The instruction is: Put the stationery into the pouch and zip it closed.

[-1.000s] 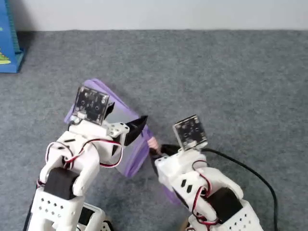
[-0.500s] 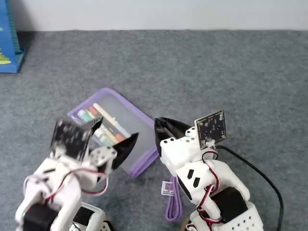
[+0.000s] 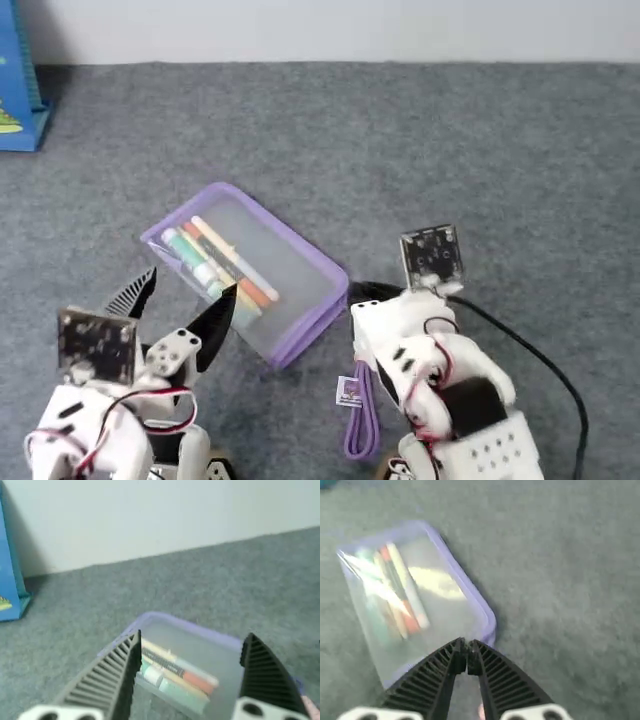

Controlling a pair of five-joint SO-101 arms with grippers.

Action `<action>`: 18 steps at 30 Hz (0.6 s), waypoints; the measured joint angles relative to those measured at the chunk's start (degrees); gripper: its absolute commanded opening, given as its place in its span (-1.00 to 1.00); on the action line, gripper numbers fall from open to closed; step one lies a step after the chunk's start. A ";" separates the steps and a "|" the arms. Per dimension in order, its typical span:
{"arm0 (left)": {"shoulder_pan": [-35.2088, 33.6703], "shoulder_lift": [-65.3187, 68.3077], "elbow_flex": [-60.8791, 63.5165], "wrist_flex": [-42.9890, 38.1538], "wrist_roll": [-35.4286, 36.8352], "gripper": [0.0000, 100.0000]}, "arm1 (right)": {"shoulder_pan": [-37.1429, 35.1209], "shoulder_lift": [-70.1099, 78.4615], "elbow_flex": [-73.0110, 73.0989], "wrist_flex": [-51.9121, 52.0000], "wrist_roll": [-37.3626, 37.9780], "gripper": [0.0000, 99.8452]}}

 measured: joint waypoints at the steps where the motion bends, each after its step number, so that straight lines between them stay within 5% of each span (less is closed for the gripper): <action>1: -0.26 0.00 0.44 0.00 0.00 -0.39 | 0.18 2.37 -0.53 1.05 0.97 -0.98; 8: -0.18 0.00 0.97 0.00 0.00 -0.39 | 0.18 25.76 -14.77 9.67 3.60 -0.98; 15: -0.18 0.00 0.97 0.00 0.00 -0.39 | 0.26 48.70 -19.16 8.35 -0.18 -0.51; 18: -0.18 0.00 0.97 0.00 0.00 -0.39 | 0.18 54.42 -19.16 5.01 -1.41 -0.54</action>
